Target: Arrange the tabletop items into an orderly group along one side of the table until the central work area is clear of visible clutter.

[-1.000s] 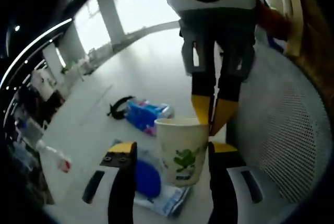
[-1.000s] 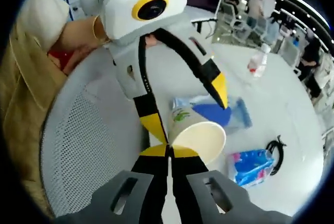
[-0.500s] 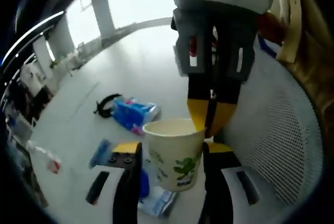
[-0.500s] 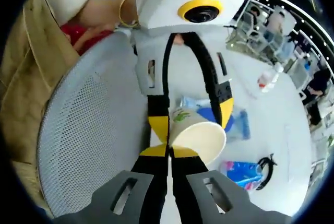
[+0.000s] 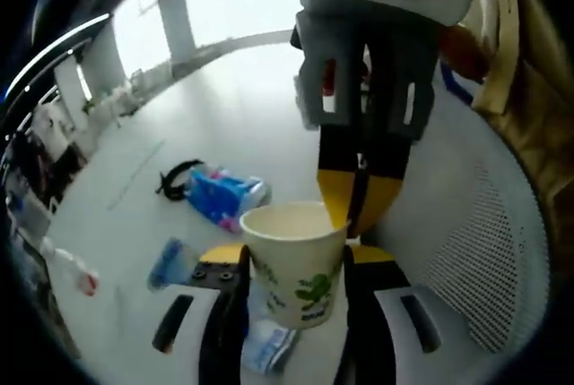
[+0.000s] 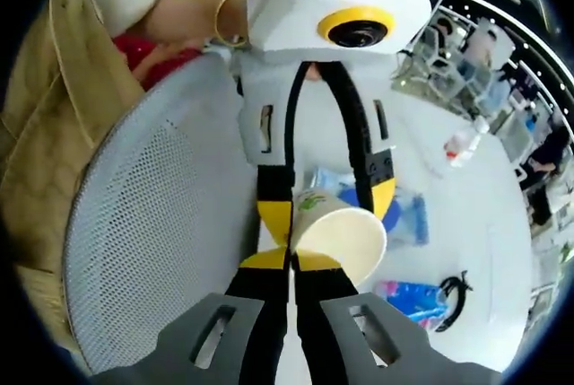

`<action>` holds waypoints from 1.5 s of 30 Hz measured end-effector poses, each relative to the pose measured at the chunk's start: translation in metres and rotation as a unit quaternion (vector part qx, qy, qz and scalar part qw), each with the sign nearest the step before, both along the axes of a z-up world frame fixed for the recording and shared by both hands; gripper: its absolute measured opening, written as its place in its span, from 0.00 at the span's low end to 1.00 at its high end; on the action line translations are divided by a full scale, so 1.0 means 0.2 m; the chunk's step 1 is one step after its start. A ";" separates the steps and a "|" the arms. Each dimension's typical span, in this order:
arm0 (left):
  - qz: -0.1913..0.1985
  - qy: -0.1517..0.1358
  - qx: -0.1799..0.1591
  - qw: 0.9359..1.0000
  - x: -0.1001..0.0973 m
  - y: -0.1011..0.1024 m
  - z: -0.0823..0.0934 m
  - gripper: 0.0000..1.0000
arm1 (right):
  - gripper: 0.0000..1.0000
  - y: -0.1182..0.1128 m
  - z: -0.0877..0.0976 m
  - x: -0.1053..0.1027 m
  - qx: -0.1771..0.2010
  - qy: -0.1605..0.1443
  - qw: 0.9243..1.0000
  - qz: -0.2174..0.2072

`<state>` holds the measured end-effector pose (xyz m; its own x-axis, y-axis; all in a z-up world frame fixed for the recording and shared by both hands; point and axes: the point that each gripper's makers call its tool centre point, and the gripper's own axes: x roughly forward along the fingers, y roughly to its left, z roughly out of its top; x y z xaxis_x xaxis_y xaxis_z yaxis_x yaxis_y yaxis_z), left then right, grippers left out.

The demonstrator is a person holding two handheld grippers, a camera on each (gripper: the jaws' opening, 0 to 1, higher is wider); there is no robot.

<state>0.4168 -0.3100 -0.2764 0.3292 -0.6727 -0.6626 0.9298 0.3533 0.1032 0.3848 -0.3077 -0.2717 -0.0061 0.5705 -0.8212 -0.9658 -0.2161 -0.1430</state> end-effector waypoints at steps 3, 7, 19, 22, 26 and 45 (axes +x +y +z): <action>0.003 -0.004 -0.001 1.000 0.01 0.00 0.00 0.39 | 0.01 0.00 0.00 0.01 0.004 -0.003 1.000 -0.005; 0.018 -0.014 -0.011 1.000 0.04 0.02 0.02 0.38 | 0.02 0.01 0.02 0.05 0.018 -0.001 0.999 -0.038; 0.081 -0.027 -0.066 0.994 0.11 0.08 0.06 0.38 | 0.06 0.05 0.08 0.15 0.075 0.040 0.987 -0.133; 0.104 -0.027 -0.095 0.990 0.13 0.10 0.10 0.38 | 0.07 0.07 0.13 0.18 0.110 0.053 0.981 -0.152; 0.136 -0.027 -0.142 0.980 0.17 0.12 0.15 0.38 | 0.13 0.06 0.19 0.24 0.152 0.064 0.968 -0.187; 0.174 -0.036 -0.190 0.966 0.24 0.13 0.22 0.38 | 0.43 -0.04 0.27 0.42 0.258 0.121 0.908 -0.307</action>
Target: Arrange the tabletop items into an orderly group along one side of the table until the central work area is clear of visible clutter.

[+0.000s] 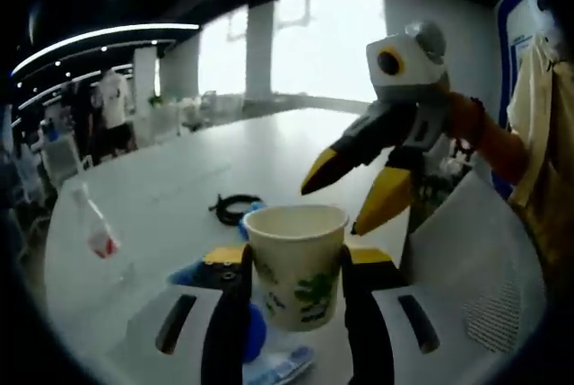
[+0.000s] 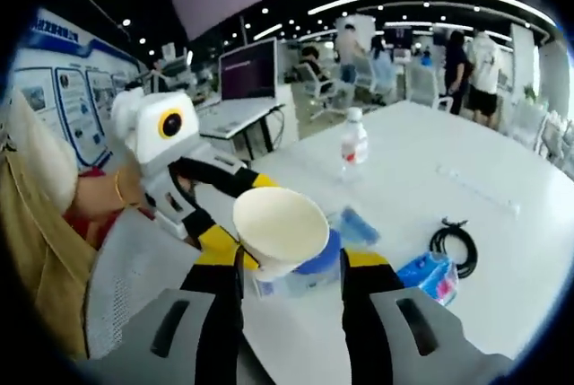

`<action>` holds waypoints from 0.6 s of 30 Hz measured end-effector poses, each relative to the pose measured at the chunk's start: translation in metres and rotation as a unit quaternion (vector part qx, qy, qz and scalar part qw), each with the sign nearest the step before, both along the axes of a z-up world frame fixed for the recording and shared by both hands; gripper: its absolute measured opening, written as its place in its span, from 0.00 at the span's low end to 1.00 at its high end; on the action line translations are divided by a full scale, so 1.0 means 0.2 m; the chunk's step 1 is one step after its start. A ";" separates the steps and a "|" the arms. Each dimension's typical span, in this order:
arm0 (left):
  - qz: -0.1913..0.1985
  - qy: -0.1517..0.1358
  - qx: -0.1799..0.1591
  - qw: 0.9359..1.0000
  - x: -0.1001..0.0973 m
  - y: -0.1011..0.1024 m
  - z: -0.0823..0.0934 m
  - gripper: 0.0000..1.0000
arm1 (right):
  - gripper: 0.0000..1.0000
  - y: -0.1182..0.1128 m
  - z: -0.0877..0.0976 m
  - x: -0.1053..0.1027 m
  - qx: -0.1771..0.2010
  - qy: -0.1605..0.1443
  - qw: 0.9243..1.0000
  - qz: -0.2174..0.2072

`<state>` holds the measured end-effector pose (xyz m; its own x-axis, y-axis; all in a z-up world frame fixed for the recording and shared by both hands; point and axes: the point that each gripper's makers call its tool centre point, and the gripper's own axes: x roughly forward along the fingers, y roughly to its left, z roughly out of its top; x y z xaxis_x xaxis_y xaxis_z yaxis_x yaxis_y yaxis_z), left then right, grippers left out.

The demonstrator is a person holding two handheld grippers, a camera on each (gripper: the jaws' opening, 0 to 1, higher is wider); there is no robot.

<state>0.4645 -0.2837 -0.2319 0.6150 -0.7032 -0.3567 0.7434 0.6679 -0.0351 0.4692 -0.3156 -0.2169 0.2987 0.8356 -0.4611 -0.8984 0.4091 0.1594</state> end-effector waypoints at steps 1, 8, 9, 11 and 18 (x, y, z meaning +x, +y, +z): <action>0.003 0.000 0.000 1.000 0.00 0.00 0.00 0.38 | 0.45 0.00 0.01 0.00 0.013 0.008 1.000 -0.006; 0.025 -0.017 -0.004 1.000 0.04 0.04 0.03 0.38 | 0.60 -0.02 0.01 0.03 0.045 0.023 0.998 -0.022; 0.029 -0.017 -0.005 0.999 0.04 0.05 0.03 0.38 | 0.63 -0.03 0.01 0.03 0.044 0.024 0.999 -0.023; 0.034 -0.018 -0.011 0.999 0.06 0.06 0.03 0.38 | 0.69 -0.03 0.00 0.03 0.040 0.018 0.999 -0.022; 0.062 -0.032 -0.002 0.998 0.10 0.13 0.04 0.38 | 0.90 -0.04 -0.01 0.05 0.045 0.007 0.998 -0.033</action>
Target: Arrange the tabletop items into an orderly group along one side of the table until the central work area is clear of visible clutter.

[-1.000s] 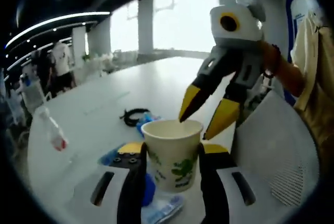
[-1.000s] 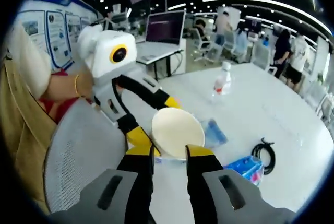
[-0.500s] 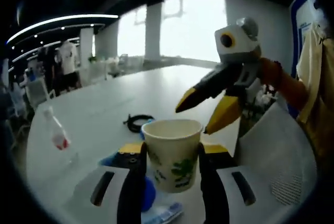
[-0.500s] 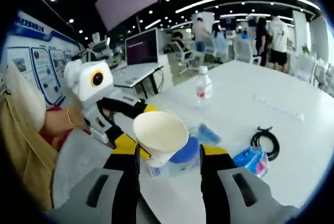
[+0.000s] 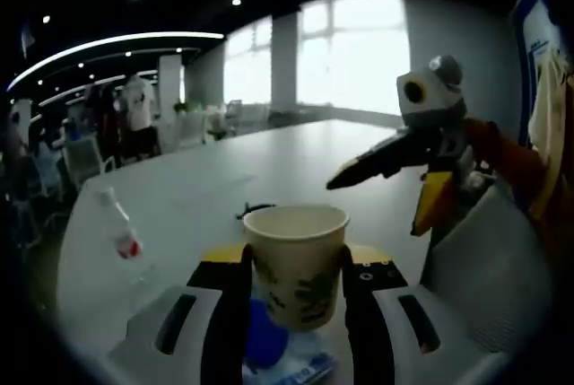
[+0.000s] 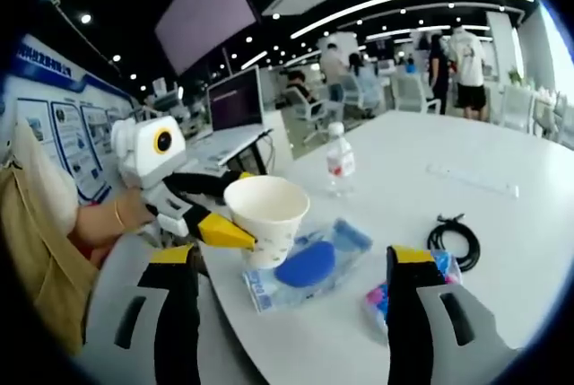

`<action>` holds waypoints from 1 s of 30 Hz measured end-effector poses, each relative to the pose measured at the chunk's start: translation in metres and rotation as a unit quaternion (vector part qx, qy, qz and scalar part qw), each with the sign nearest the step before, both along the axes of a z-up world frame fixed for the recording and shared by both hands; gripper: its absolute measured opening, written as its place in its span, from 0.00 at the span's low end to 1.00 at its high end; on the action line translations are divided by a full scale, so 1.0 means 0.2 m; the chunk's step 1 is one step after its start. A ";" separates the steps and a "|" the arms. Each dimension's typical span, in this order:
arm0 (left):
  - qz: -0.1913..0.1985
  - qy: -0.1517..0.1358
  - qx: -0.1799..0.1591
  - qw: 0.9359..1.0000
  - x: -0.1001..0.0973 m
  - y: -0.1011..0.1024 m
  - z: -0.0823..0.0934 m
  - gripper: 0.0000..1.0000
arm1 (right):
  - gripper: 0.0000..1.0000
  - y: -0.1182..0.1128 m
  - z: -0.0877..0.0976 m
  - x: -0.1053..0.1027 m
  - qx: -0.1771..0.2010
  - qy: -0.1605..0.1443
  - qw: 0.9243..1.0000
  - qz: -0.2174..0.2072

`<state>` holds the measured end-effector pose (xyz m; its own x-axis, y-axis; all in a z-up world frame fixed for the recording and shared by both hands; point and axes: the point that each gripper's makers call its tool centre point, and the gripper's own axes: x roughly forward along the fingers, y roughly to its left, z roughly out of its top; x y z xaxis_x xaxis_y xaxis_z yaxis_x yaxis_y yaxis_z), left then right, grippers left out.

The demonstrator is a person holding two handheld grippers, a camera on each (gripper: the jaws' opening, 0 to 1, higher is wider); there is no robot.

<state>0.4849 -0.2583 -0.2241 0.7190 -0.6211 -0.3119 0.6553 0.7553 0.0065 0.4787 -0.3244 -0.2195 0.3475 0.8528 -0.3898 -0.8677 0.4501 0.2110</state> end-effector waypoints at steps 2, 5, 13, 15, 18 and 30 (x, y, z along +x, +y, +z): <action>0.007 -0.003 0.002 1.000 0.01 0.02 0.00 0.38 | 0.97 -0.01 -0.01 0.01 -0.003 -0.005 1.000 -0.004; 0.023 -0.005 -0.001 1.000 0.03 0.05 0.01 0.38 | 0.99 -0.02 -0.02 0.02 -0.003 -0.007 1.000 -0.007; 0.038 -0.015 -0.004 0.999 0.07 0.07 0.03 0.38 | 0.99 -0.03 -0.03 0.04 0.005 -0.006 1.000 -0.012; 0.045 -0.019 -0.006 0.999 0.09 0.07 0.05 0.38 | 0.99 -0.02 -0.03 0.05 0.009 -0.005 1.000 -0.013; 0.054 -0.027 -0.001 0.998 0.13 0.09 0.06 0.38 | 0.99 -0.02 -0.04 0.06 0.013 -0.003 1.000 -0.015; 0.120 -0.060 0.006 0.991 0.30 0.18 0.09 0.38 | 0.99 -0.07 -0.09 0.10 0.035 0.019 0.999 -0.037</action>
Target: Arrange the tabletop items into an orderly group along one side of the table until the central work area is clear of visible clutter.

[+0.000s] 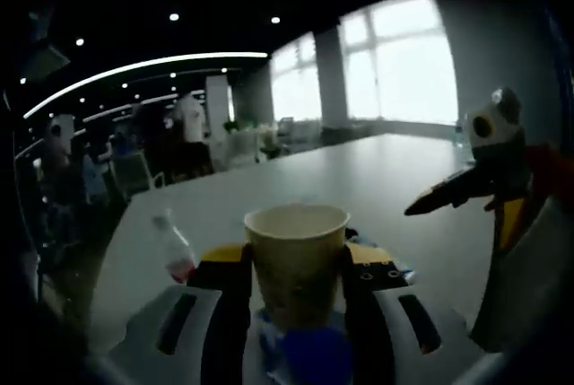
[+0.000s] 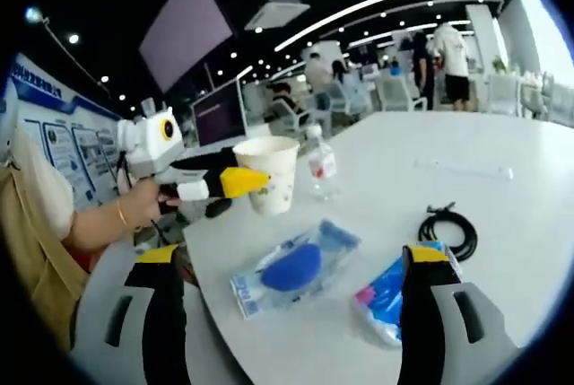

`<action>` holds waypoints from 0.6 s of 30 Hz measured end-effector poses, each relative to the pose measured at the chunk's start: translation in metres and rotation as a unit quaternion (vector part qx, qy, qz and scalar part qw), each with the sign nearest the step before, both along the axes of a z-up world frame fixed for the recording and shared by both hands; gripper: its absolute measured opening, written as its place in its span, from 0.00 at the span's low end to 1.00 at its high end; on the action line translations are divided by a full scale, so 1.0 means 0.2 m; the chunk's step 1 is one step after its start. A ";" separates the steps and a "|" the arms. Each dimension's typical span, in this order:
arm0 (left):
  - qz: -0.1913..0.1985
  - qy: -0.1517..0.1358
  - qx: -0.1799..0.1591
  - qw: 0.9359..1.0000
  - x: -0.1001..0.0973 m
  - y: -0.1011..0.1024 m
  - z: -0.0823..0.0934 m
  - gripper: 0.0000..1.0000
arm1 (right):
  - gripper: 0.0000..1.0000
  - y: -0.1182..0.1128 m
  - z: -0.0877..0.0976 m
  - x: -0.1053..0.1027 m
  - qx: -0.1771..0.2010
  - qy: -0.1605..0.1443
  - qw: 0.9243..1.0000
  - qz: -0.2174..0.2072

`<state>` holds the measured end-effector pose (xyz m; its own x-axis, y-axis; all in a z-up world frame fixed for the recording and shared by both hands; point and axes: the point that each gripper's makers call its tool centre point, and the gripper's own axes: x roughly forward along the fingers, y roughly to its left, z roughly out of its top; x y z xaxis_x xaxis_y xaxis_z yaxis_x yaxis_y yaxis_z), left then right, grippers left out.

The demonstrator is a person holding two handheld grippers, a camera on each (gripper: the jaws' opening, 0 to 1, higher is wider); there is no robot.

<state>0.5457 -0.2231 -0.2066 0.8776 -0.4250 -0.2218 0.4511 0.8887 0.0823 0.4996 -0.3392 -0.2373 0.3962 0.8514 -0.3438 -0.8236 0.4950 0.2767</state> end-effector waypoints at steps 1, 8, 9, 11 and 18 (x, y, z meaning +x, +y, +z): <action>0.002 0.000 -0.001 1.000 0.01 0.00 0.00 0.38 | 0.99 0.00 0.00 0.00 0.000 0.001 1.000 -0.001; 0.010 -0.017 0.023 1.000 0.14 0.01 -0.02 0.38 | 0.99 -0.01 -0.02 0.03 0.015 0.013 1.000 -0.010; 0.010 -0.016 0.016 1.000 0.16 0.00 -0.02 0.38 | 0.99 -0.02 -0.04 0.03 0.011 0.015 1.000 -0.010; 0.013 -0.017 -0.006 1.000 0.20 0.00 -0.02 0.38 | 0.99 -0.03 -0.05 0.03 0.008 0.018 1.000 -0.012; 0.039 -0.016 -0.019 0.999 0.37 0.03 -0.09 0.38 | 0.99 -0.05 -0.12 0.05 -0.006 0.033 0.999 -0.019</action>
